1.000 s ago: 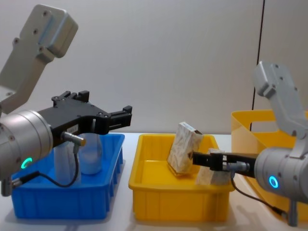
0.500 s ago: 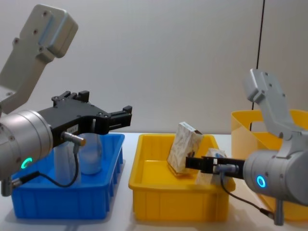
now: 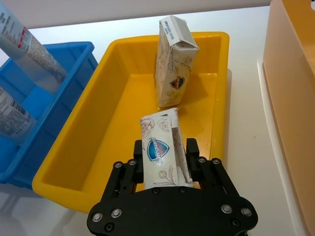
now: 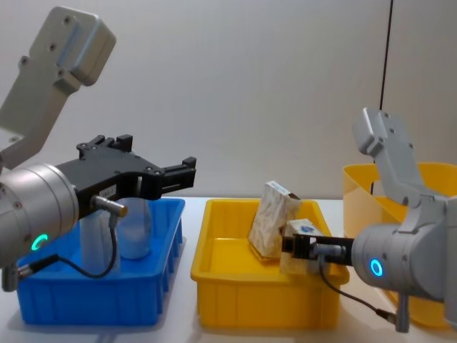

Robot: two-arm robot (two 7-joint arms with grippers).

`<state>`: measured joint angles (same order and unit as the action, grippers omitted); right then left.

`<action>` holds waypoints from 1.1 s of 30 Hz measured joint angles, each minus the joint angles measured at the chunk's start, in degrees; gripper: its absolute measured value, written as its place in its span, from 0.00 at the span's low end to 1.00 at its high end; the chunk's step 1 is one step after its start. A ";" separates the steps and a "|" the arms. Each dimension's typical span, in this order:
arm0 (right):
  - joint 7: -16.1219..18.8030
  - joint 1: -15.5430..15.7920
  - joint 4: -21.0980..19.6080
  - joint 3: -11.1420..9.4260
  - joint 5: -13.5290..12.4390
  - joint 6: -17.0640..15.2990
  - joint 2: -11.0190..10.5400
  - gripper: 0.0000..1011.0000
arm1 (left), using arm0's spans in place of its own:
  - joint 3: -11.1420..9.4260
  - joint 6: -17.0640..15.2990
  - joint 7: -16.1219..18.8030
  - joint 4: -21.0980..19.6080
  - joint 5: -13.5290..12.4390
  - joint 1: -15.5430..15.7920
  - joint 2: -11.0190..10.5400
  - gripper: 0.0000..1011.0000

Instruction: Bimanual collaborative sorting of washing and personal care products

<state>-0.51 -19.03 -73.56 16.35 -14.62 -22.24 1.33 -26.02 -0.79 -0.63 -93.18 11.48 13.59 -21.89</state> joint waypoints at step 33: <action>0.85 1.01 -3.05 0.74 4.97 13.08 -0.74 0.33 | 0.00 0.00 0.00 0.00 0.00 0.00 0.00 0.99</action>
<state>0.33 -18.02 -76.61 17.10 -9.65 -9.16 0.59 -26.02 -0.79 -0.63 -93.18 11.48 13.59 -21.89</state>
